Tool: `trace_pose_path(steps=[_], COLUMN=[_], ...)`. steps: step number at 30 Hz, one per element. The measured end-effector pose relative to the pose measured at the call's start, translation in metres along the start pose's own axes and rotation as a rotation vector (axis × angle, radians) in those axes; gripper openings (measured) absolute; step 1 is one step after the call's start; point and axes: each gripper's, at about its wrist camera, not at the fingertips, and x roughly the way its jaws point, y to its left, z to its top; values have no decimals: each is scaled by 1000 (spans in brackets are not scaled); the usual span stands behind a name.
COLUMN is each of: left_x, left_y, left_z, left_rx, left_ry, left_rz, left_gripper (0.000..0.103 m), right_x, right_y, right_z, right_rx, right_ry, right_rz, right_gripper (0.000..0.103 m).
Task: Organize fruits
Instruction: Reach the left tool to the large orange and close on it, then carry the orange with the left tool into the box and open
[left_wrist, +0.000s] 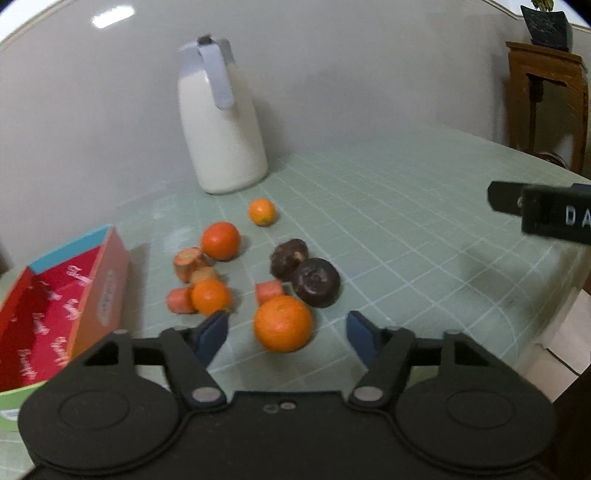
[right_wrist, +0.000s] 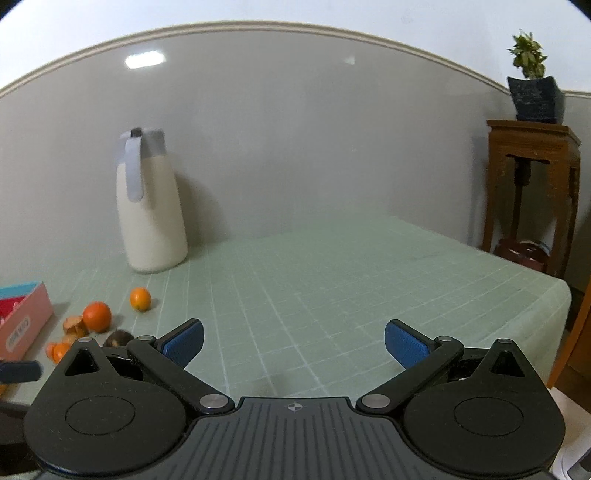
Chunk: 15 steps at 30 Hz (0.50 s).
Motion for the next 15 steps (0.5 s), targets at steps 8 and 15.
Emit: trace_pose_path(steps=[8, 15], left_x=[20, 11], left_y=[13, 20], left_z=[-8, -13], left_rx=[-83, -119], left_ry=[12, -49], left_rz=[-27, -11], left_gripper=[30, 28], right_x=[11, 20], right_y=[2, 11], right_z=[-3, -6], right_rx=[21, 24], right_ry=[13, 29], right_rz=[16, 53], right_gripper=[103, 103])
